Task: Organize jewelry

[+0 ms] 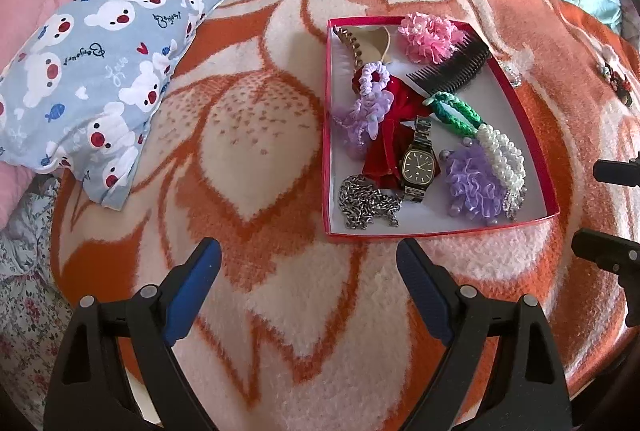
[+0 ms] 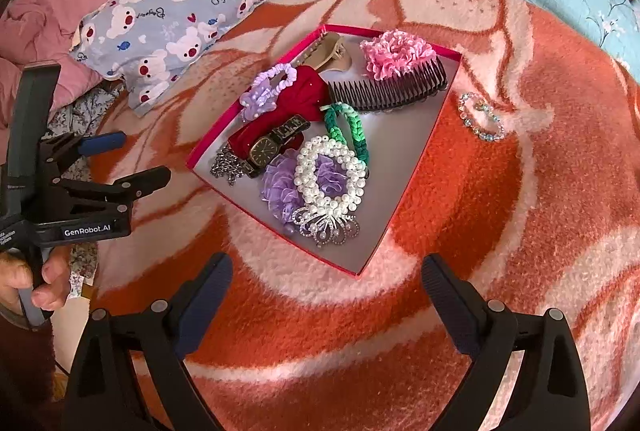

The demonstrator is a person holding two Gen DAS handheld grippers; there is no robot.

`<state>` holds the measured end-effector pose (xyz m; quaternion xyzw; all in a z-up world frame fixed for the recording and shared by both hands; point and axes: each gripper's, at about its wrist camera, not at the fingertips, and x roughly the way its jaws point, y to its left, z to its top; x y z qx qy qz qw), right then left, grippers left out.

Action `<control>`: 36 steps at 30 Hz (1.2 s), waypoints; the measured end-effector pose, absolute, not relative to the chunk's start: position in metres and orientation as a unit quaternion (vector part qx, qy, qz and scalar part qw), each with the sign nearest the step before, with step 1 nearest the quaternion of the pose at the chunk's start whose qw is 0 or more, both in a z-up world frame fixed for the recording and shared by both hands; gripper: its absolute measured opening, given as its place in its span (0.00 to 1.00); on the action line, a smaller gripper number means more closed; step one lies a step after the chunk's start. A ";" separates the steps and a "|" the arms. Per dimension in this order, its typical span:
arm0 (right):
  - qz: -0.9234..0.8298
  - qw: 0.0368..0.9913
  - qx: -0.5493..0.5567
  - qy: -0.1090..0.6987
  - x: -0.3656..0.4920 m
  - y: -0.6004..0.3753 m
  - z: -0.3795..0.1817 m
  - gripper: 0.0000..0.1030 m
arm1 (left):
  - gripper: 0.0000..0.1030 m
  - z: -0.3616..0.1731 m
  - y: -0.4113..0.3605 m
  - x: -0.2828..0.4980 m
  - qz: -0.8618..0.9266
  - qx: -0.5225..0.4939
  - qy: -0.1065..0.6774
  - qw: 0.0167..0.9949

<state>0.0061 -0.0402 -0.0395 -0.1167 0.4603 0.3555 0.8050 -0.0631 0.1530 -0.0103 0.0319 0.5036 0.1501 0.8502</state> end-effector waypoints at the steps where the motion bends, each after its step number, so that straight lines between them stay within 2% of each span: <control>1: 0.355 0.805 -0.116 0.461 0.007 -0.040 -0.040 0.93 | 0.87 -0.011 0.153 -0.062 0.150 0.032 0.504 0.850; 36: 0.355 0.802 -0.116 0.466 0.027 -0.025 -0.045 0.93 | 0.87 -0.013 0.158 -0.046 0.139 0.009 0.505 0.852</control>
